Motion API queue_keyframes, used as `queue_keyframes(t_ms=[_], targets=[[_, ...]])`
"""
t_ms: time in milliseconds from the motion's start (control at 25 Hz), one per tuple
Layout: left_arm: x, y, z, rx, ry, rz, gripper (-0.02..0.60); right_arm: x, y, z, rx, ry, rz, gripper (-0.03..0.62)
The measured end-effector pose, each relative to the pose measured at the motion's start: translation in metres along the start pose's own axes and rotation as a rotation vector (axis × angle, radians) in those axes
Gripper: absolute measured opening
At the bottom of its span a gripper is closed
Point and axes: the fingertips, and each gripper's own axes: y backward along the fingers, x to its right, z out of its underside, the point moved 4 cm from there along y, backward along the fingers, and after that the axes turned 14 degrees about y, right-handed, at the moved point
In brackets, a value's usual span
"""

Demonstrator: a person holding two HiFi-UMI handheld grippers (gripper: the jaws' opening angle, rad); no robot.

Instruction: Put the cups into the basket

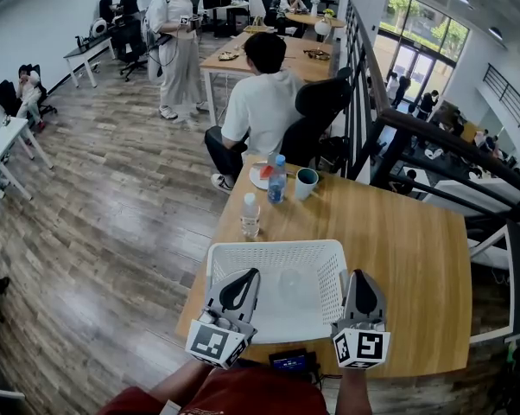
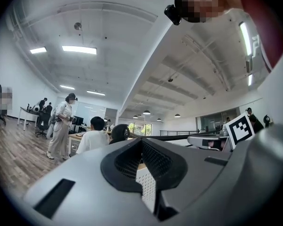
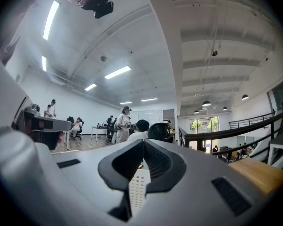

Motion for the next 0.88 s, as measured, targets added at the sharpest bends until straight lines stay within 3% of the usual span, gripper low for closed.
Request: queue_keyframes(t_ms=[320,520,880], targets=[[-0.009,-0.002,-0.006,-0.011,-0.034,-0.071,0.008,-0.004,-0.002,-0.003,-0.005,-0.001,-0.007,0.012],[-0.020,-0.003,0.001,0.002,0.001,-0.076,0.008,-0.008,-0.004,-0.006,0.005,0.017,-0.020,0.012],[-0.028,-0.003,0.006,0.002,-0.044,-0.112,0.008,-0.011,-0.005,-0.010,0.006,0.028,-0.023,0.012]])
